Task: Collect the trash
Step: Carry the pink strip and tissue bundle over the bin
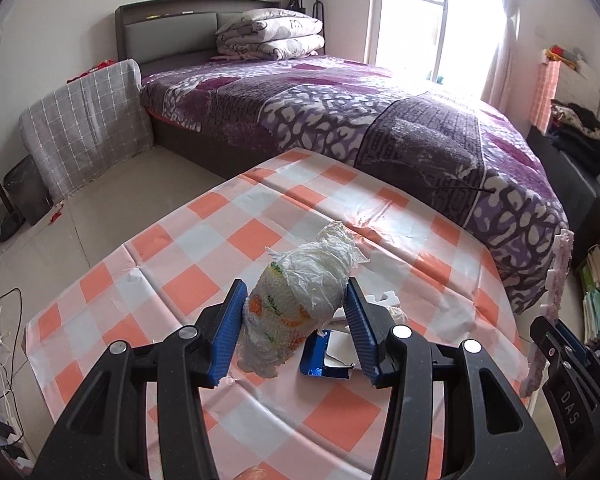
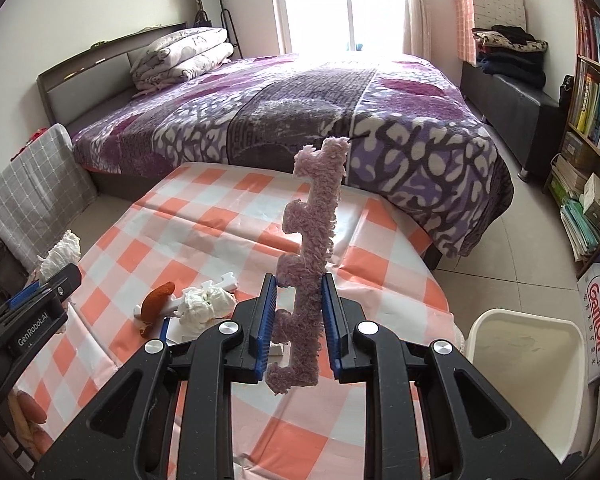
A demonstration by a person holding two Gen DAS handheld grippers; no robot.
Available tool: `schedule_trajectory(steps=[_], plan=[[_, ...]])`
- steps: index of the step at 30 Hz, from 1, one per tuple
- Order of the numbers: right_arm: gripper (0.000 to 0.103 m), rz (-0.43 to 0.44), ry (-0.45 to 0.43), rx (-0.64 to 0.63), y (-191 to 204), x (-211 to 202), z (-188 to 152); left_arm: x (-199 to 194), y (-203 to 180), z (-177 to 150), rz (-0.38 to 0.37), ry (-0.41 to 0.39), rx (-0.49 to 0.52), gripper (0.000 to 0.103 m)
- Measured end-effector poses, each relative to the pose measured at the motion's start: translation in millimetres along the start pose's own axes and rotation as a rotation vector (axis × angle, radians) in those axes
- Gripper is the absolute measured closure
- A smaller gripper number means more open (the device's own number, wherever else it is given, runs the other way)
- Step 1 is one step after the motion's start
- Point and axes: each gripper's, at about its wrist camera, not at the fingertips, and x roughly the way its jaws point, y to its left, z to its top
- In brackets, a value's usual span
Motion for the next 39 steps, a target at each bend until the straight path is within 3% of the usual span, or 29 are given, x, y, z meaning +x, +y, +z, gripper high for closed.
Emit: schedule_trajectory(steps=[26,39], plan=[[0.081,-0.078,-0.03,0.097,-68,-27,3,-21,-76,-10,-0.1,-0.003,0.085,0.054],[0.081,-0.172,-0.005,0.187,-120,-35,-2,-29,-126,-26,-0.177,0.019,0.175,0.054]])
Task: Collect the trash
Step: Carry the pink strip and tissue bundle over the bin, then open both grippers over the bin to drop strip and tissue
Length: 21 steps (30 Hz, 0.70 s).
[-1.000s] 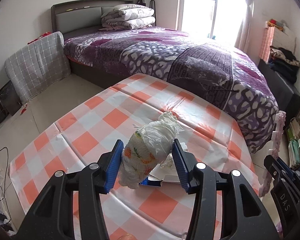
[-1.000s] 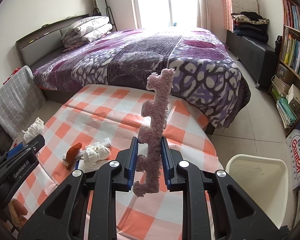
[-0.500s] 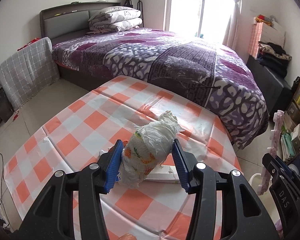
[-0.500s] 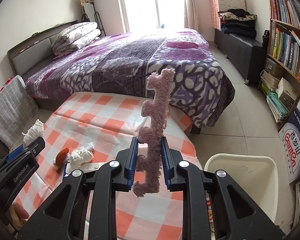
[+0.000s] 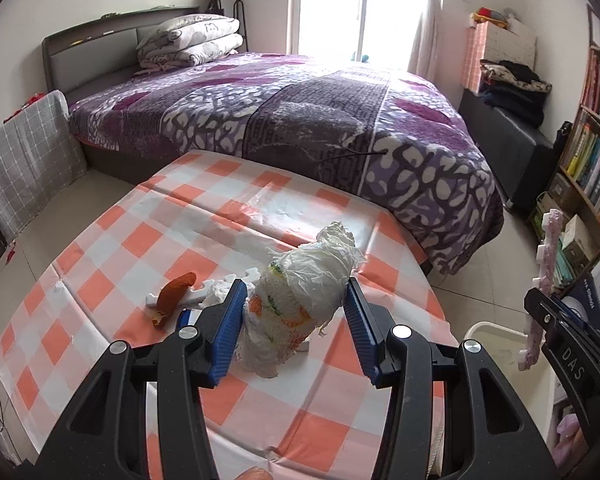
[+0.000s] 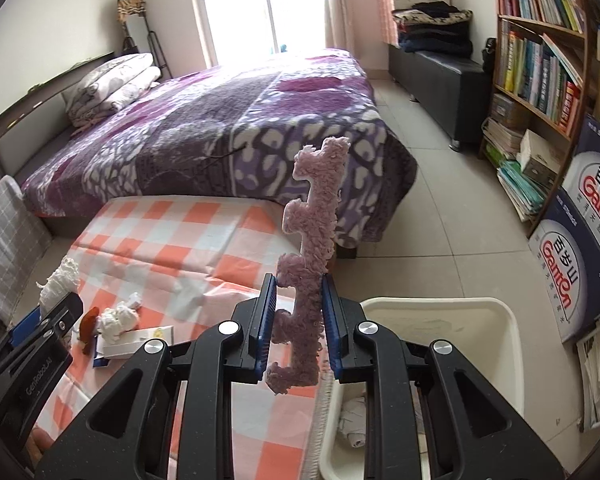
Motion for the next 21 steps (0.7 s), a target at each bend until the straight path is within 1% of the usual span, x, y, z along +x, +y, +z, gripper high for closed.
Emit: schedule_trajectory(steps=[9,16,19,21], plan=[[0.08,-0.085,0.054,0.085,-47,4,-1,1,-42,-13,-0.07,0.032,0.081,0.054],[0.079,-0.137,0.071,0.151,-79,2,-3,1,-72,-21,-0.146,0.067,0.129,0.054],[0.073,-0.156,0.073,0.177,-91,1,-4,1,-85,-25,-0.177,0.083,0.151,0.054],[0.061,-0.176,0.07,0.196,-99,-1,-4,0,-94,-28,-0.192,0.091,0.166,0.054]])
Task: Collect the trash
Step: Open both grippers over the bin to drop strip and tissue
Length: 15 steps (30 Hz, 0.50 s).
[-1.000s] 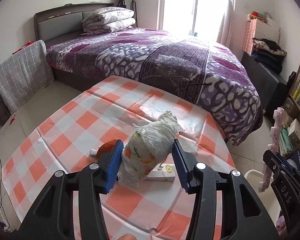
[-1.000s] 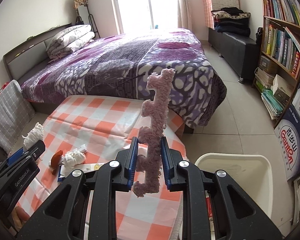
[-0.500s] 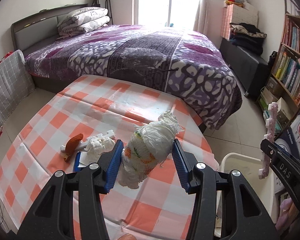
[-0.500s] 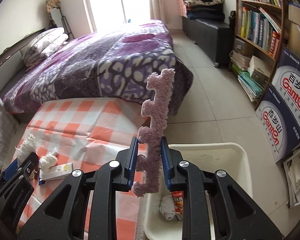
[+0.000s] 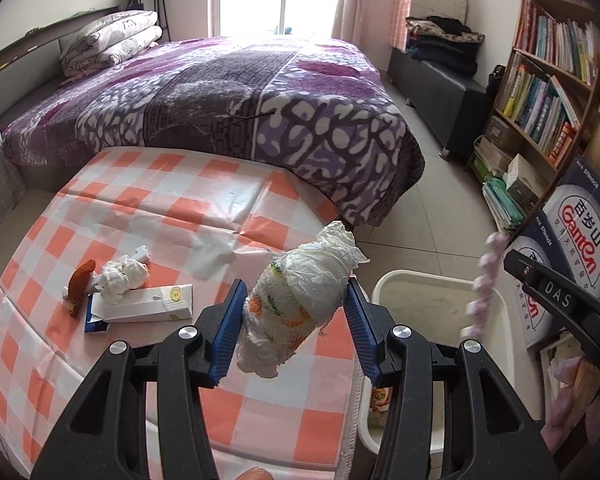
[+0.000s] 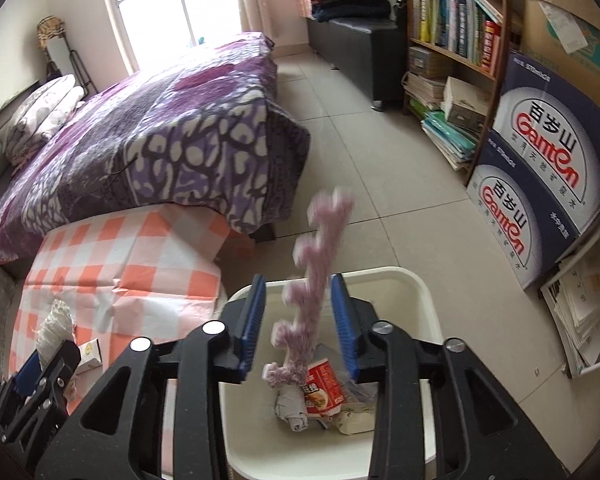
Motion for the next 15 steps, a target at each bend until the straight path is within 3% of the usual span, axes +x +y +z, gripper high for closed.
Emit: schedule_trajectory(steps=[6,15], plan=[[0.043,-0.023,0.01,0.089,-30,2,5,3,-20,-5,-0.031,0.02,0.036,0.053],[0.032,-0.04,0.006,0.169,-59,1,8,6,-45,-12,-0.074,0.049,0.082,0.053]])
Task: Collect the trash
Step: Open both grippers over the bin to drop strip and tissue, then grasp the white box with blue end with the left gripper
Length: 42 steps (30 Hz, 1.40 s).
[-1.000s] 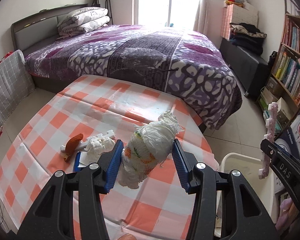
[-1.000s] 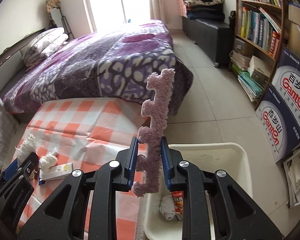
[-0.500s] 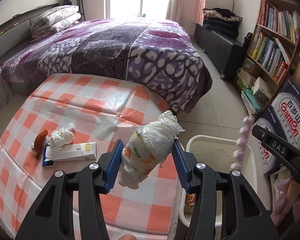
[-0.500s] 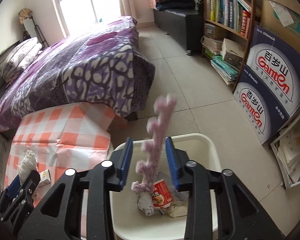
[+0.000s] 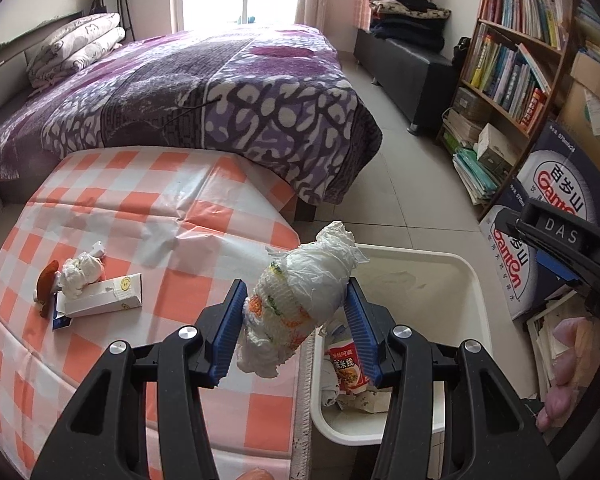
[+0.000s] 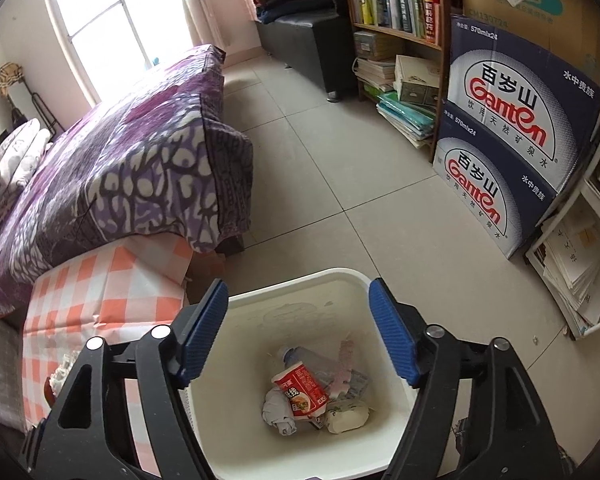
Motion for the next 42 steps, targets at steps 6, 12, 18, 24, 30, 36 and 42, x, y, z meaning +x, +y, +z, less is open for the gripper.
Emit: schedule_trajectory(steps=[6,12,18,24,30,36,42], plan=[[0.028,0.003,0.016,0.045,-9,2,4,5,-10,-4,-0.089,0.034,0.012,0.052],[0.024,0.009,0.015,0.044,-5,3,4,5,-10,-4,-0.14,0.054,0.015,0.045],[0.018,0.018,0.017,0.047,8,4,2,5,1,-4,-0.109,0.056,0.035,0.031],[0.014,0.037,0.037,0.017,34,8,-5,14,27,-10,0.01,0.079,0.064,0.029],[0.011,0.051,0.064,-0.067,71,13,-16,41,77,-12,0.16,0.223,0.116,0.025],[0.011,0.06,0.102,-0.16,106,22,-29,70,130,-16,0.234,0.354,0.211,0.025],[0.011,0.07,0.138,-0.238,137,32,-41,100,158,-22,0.196,0.441,0.301,0.025]])
